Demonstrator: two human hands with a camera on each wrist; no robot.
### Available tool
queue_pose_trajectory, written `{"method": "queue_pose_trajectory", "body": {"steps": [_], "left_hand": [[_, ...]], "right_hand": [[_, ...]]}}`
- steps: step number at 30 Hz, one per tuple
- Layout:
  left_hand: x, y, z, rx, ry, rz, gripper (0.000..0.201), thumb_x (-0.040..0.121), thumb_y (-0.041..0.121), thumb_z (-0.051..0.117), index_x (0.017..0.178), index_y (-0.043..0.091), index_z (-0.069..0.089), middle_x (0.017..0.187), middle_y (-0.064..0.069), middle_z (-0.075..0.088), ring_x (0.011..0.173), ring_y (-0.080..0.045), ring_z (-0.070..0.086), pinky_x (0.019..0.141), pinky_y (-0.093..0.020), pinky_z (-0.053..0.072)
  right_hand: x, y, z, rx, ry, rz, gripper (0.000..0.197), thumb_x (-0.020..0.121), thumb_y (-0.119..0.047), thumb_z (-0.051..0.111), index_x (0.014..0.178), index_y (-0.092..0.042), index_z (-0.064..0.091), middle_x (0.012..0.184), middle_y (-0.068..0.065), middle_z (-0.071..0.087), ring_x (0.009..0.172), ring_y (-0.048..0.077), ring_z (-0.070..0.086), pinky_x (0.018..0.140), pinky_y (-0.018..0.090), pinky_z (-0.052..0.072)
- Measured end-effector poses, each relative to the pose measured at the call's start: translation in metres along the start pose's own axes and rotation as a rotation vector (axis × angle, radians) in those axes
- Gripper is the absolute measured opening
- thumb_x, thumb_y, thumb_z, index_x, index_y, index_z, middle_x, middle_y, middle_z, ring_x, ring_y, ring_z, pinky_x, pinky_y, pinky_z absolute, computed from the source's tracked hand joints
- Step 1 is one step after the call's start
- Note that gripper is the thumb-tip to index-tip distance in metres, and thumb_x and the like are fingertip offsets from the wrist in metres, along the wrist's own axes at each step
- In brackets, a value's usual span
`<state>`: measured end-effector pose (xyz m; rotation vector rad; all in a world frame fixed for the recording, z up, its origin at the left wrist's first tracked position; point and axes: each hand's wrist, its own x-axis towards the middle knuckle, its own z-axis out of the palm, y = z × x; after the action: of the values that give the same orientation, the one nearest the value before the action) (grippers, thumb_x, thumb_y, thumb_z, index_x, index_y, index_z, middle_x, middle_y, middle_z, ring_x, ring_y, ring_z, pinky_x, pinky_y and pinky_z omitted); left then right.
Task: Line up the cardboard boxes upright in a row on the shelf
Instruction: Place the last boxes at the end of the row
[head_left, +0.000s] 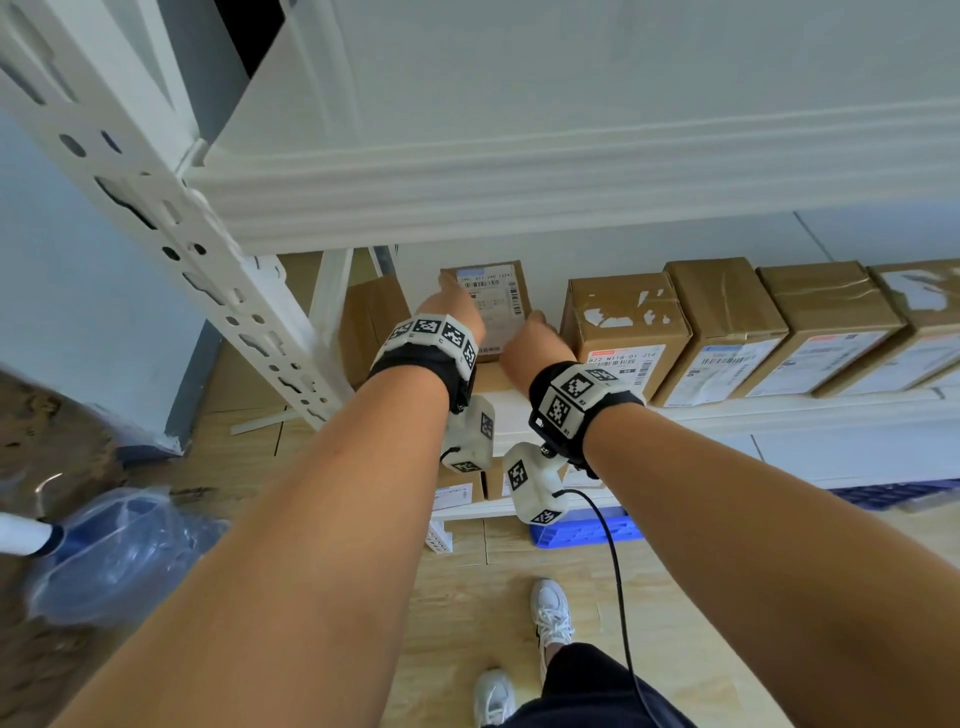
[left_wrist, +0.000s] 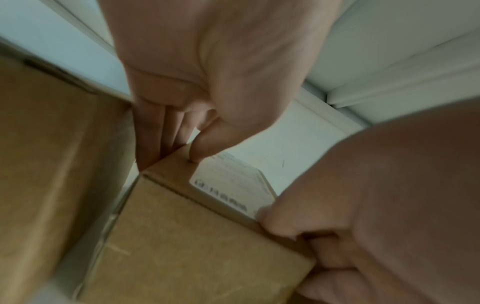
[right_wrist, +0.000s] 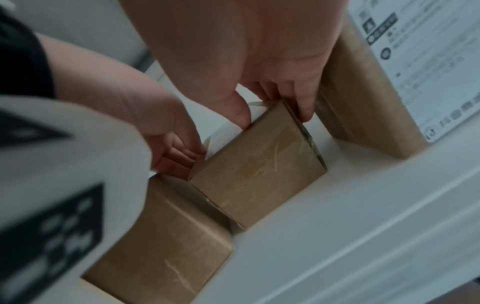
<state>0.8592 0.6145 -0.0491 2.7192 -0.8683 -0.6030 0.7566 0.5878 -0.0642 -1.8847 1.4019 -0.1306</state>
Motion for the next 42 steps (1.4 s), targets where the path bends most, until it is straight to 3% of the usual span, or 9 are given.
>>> {"method": "queue_pose_trajectory", "body": {"steps": [5, 9, 19, 24, 26, 28, 30, 38, 42], "left_hand": [[-0.006, 0.0, -0.022, -0.037, 0.161, 0.108, 0.061, 0.088, 0.003, 0.056, 0.142, 0.006, 0.029, 0.135, -0.018, 0.046, 0.12, -0.035, 0.053, 0.093, -0.041, 0.049], [-0.008, 0.0, -0.029, -0.053, 0.22, 0.191, 0.058, 0.085, 0.0, 0.057, 0.139, 0.009, 0.035, 0.135, -0.015, 0.044, 0.119, -0.035, 0.053, 0.091, -0.041, 0.049], [-0.016, -0.014, -0.031, -0.109, 0.13, 0.216, 0.051, 0.091, 0.002, 0.042, 0.139, 0.018, 0.035, 0.112, -0.014, 0.061, 0.091, -0.031, 0.062, 0.066, -0.034, 0.047], [-0.025, -0.011, -0.039, 0.065, 0.172, 0.144, 0.033, 0.1, 0.009, 0.035, 0.127, -0.003, 0.049, 0.123, -0.02, 0.059, 0.111, -0.035, 0.058, 0.08, -0.036, 0.044], [-0.031, -0.009, -0.039, 0.023, 0.184, 0.17, 0.038, 0.097, 0.004, 0.037, 0.134, -0.005, 0.041, 0.123, -0.022, 0.054, 0.111, -0.037, 0.058, 0.085, -0.039, 0.048], [-0.033, -0.01, -0.034, 0.051, 0.193, 0.208, 0.047, 0.097, 0.007, 0.038, 0.142, 0.001, 0.028, 0.122, -0.022, 0.052, 0.106, -0.036, 0.059, 0.076, -0.039, 0.049], [-0.04, -0.01, -0.031, 0.087, 0.197, 0.177, 0.041, 0.101, 0.021, 0.037, 0.137, 0.004, 0.034, 0.121, -0.019, 0.057, 0.104, -0.034, 0.06, 0.069, -0.036, 0.043], [-0.057, -0.007, -0.018, -0.047, 0.173, 0.182, 0.043, 0.101, 0.019, 0.04, 0.143, 0.015, 0.035, 0.14, -0.016, 0.036, 0.113, -0.034, 0.056, 0.076, -0.033, 0.042], [-0.062, -0.007, -0.014, -0.025, 0.113, 0.251, 0.05, 0.1, 0.012, 0.038, 0.149, 0.021, 0.032, 0.147, -0.018, 0.029, 0.112, -0.035, 0.057, 0.086, -0.035, 0.048]], "right_hand": [[-0.008, -0.005, -0.001, -0.061, 0.02, -0.154, 0.055, 0.088, -0.001, 0.047, 0.137, -0.002, 0.022, 0.123, 0.018, 0.053, 0.106, 0.03, 0.06, 0.09, 0.038, 0.053], [-0.013, -0.005, -0.004, 0.008, 0.026, -0.173, 0.07, 0.086, 0.0, 0.044, 0.146, -0.008, 0.01, 0.122, 0.014, 0.055, 0.107, 0.03, 0.06, 0.09, 0.039, 0.054], [-0.019, 0.002, 0.002, 0.097, 0.05, -0.095, 0.037, 0.088, 0.003, 0.043, 0.122, -0.002, 0.029, 0.118, 0.019, 0.056, 0.101, 0.031, 0.062, 0.079, 0.032, 0.053], [-0.029, 0.01, 0.001, 0.09, 0.062, -0.089, 0.04, 0.089, 0.002, 0.042, 0.127, -0.002, 0.029, 0.115, 0.017, 0.057, 0.097, 0.031, 0.06, 0.077, 0.032, 0.05], [-0.032, 0.012, -0.001, 0.102, 0.063, -0.089, 0.039, 0.088, 0.004, 0.04, 0.125, -0.002, 0.03, 0.113, 0.018, 0.057, 0.095, 0.031, 0.061, 0.075, 0.032, 0.051], [-0.037, 0.012, -0.002, 0.092, 0.075, -0.104, 0.039, 0.088, 0.006, 0.039, 0.125, -0.001, 0.03, 0.114, 0.02, 0.057, 0.092, 0.029, 0.061, 0.072, 0.03, 0.049], [-0.043, 0.012, -0.003, 0.084, 0.082, -0.124, 0.044, 0.087, 0.007, 0.037, 0.129, -0.002, 0.028, 0.116, 0.019, 0.056, 0.096, 0.03, 0.061, 0.073, 0.031, 0.05], [-0.071, 0.014, -0.027, 0.044, 0.17, -0.229, 0.071, 0.085, 0.011, 0.042, 0.148, -0.011, 0.019, 0.145, 0.015, 0.038, 0.125, 0.03, 0.049, 0.098, 0.038, 0.048], [-0.077, 0.019, -0.044, 0.07, 0.262, -0.301, 0.063, 0.087, 0.01, 0.043, 0.145, -0.011, 0.033, 0.144, 0.011, 0.042, 0.122, 0.028, 0.053, 0.09, 0.03, 0.047]]}}
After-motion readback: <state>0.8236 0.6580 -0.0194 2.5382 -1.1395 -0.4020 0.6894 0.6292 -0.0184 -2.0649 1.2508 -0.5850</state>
